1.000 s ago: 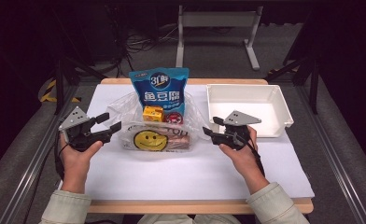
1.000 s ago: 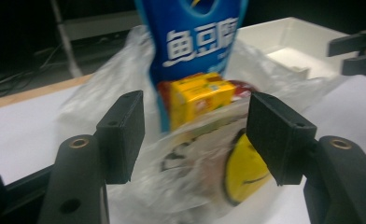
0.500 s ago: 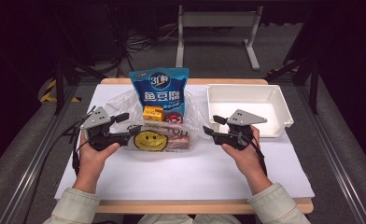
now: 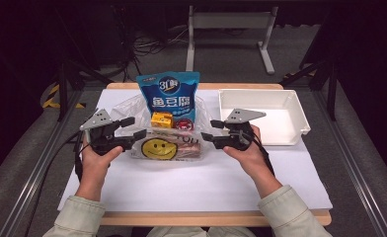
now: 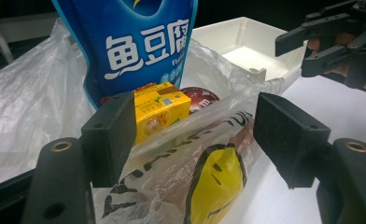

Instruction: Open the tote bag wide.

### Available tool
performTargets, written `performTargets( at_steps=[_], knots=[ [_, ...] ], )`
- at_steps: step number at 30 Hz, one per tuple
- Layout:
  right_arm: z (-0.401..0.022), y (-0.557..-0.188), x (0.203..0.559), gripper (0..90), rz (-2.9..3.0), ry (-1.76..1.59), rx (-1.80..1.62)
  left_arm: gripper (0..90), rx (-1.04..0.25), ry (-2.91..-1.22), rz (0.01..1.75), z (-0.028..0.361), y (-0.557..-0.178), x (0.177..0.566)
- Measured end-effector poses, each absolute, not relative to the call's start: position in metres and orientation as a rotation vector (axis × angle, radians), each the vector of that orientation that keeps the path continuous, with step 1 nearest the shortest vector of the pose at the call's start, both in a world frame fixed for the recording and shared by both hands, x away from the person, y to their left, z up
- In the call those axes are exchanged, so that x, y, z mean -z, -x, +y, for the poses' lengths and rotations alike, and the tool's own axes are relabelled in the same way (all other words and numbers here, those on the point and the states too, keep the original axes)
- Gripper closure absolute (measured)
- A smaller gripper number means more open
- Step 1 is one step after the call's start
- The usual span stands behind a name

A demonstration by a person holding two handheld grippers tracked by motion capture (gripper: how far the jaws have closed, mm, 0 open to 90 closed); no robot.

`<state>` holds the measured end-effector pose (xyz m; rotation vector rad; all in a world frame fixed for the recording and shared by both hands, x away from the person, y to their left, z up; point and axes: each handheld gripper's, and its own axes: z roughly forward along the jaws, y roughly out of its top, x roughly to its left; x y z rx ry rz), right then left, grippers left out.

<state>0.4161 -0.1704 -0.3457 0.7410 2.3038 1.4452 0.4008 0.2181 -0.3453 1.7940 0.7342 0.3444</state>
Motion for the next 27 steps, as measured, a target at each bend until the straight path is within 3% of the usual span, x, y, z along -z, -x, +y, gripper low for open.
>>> performTargets(
  at_steps=[27],
  knots=[
    [-0.101, -0.452, 0.341, 47.2, 2.503, -0.571, -1.400, 30.8, -0.357, -1.763, 0.770, 0.232, -0.396, 0.343]
  ],
)
